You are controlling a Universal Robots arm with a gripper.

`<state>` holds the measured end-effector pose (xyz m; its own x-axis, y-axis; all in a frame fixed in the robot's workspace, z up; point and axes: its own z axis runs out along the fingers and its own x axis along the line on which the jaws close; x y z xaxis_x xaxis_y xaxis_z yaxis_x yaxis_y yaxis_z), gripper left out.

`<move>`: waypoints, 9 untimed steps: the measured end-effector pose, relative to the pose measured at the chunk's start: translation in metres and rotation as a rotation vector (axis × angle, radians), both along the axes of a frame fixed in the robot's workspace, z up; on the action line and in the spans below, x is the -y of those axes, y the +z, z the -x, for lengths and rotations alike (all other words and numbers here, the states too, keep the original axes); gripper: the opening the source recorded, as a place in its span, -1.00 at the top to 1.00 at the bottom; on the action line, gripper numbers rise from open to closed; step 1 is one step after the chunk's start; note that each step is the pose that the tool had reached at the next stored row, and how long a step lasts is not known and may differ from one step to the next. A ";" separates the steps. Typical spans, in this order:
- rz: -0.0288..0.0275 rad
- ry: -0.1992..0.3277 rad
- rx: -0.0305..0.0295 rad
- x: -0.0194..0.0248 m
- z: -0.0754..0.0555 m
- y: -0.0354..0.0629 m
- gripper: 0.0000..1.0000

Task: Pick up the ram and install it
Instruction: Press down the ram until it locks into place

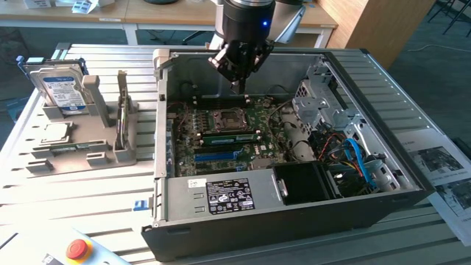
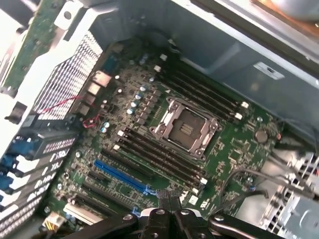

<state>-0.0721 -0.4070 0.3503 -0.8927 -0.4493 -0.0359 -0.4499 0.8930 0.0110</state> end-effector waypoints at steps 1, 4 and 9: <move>0.0000 -0.018 0.0000 0.0000 0.000 0.0000 0.80; 0.0000 -0.073 0.0000 0.0000 0.000 -0.0001 0.80; -0.0001 -0.163 0.0000 0.0000 0.000 -0.0003 0.80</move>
<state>-0.0720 -0.4070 0.3500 -0.9539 -0.2981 -0.0359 -0.2986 0.9543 0.0110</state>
